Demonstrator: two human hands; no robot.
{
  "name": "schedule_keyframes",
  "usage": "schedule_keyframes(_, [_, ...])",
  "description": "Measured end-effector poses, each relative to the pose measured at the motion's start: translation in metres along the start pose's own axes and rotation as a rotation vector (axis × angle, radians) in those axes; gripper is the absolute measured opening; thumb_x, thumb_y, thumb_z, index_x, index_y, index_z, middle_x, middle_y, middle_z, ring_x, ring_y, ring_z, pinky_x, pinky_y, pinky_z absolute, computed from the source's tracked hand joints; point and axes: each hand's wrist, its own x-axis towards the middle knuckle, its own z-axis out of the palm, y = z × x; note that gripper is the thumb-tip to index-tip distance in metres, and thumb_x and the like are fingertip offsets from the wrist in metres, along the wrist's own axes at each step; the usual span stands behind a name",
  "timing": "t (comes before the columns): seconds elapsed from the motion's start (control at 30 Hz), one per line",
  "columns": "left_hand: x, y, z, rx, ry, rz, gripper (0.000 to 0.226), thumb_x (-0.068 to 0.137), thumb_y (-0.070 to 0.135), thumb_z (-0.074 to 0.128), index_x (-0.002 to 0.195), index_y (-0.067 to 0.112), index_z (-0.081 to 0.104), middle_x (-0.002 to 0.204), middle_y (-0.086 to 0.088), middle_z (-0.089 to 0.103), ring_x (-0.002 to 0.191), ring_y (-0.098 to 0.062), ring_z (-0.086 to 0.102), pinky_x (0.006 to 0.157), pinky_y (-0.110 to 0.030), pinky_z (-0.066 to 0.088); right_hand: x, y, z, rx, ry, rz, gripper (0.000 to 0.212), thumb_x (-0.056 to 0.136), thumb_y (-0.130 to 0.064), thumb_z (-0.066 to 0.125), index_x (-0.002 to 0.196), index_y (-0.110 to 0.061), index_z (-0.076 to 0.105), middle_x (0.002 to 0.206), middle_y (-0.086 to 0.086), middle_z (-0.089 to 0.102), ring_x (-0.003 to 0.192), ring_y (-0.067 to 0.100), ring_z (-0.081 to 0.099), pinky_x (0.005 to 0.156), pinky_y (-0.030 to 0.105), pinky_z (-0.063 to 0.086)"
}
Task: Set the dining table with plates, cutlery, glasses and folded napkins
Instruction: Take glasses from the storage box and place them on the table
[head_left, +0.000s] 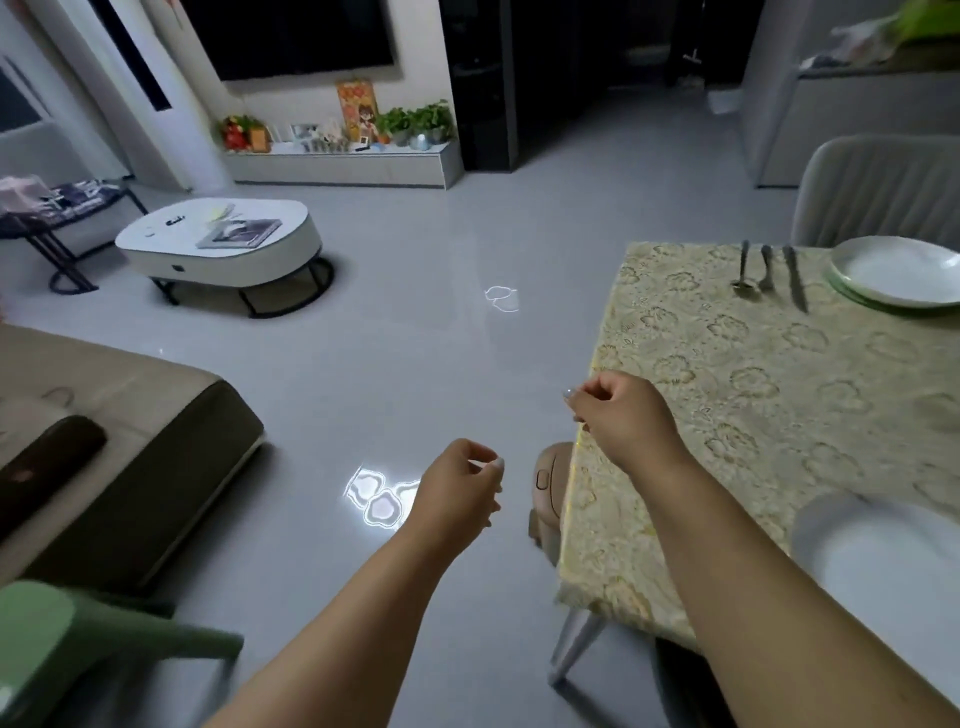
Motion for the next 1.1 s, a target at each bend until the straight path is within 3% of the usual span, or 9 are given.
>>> schedule_keyframes(0.13, [0.07, 0.001, -0.057, 0.078, -0.088, 0.044, 0.007, 0.096, 0.021, 0.052, 0.097, 0.016, 0.057, 0.083, -0.005, 0.064, 0.066, -0.016, 0.061, 0.054, -0.025, 0.048, 0.035, -0.023, 0.052, 0.064, 0.105, 0.056, 0.017, 0.089, -0.03, 0.062, 0.076, -0.018, 0.061, 0.078, 0.005, 0.068, 0.081, 0.029, 0.066, 0.08, 0.043, 0.055])
schedule_keyframes(0.33, [0.17, 0.022, -0.097, 0.124, -0.189, 0.097, 0.009, 0.096, 0.021, 0.052, 0.098, 0.014, 0.057, 0.083, -0.004, 0.063, 0.066, -0.016, 0.061, 0.054, -0.026, 0.048, 0.091, -0.047, 0.098, 0.059, 0.188, 0.152, 0.015, 0.089, -0.028, 0.061, 0.079, -0.018, 0.062, 0.077, 0.002, 0.067, 0.081, 0.027, 0.066, 0.077, 0.039, 0.052])
schedule_keyframes(0.53, [0.278, 0.064, -0.078, 0.161, -0.31, 0.158, 0.014, 0.096, 0.025, 0.053, 0.105, 0.015, 0.055, 0.086, -0.004, 0.063, 0.066, -0.014, 0.062, 0.055, -0.026, 0.048, 0.185, -0.049, 0.101, 0.128, 0.339, 0.211, 0.02, 0.085, -0.03, 0.064, 0.07, -0.017, 0.061, 0.068, 0.003, 0.064, 0.075, 0.033, 0.065, 0.074, 0.05, 0.057])
schedule_keyframes(0.67, [0.366, 0.116, -0.056, 0.186, -0.374, 0.211, 0.015, 0.096, 0.025, 0.052, 0.106, 0.014, 0.055, 0.088, -0.005, 0.063, 0.065, -0.014, 0.061, 0.057, -0.026, 0.051, 0.273, -0.056, 0.084, 0.06, 0.411, 0.228, 0.022, 0.088, -0.03, 0.062, 0.075, -0.012, 0.061, 0.079, 0.01, 0.069, 0.064, 0.02, 0.056, 0.066, 0.031, 0.048])
schedule_keyframes(0.87, [0.491, 0.199, -0.012, 0.282, -0.453, 0.312, 0.016, 0.096, 0.025, 0.05, 0.103, 0.013, 0.058, 0.092, -0.006, 0.064, 0.066, -0.012, 0.062, 0.058, -0.026, 0.051, 0.4, -0.06, 0.04, 0.073, 0.587, 0.231, 0.022, 0.085, -0.03, 0.064, 0.074, -0.012, 0.062, 0.072, 0.009, 0.067, 0.072, 0.031, 0.063, 0.071, 0.038, 0.051])
schedule_keyframes(1.1, [0.608, 0.283, 0.044, 0.337, -0.572, 0.435, 0.013, 0.096, 0.025, 0.051, 0.101, 0.016, 0.058, 0.087, -0.002, 0.064, 0.066, -0.012, 0.064, 0.059, -0.026, 0.052, 0.513, -0.056, -0.004, 0.11, 0.752, 0.315, 0.019, 0.087, -0.032, 0.064, 0.075, -0.017, 0.063, 0.07, -0.004, 0.066, 0.07, 0.02, 0.061, 0.071, 0.032, 0.049])
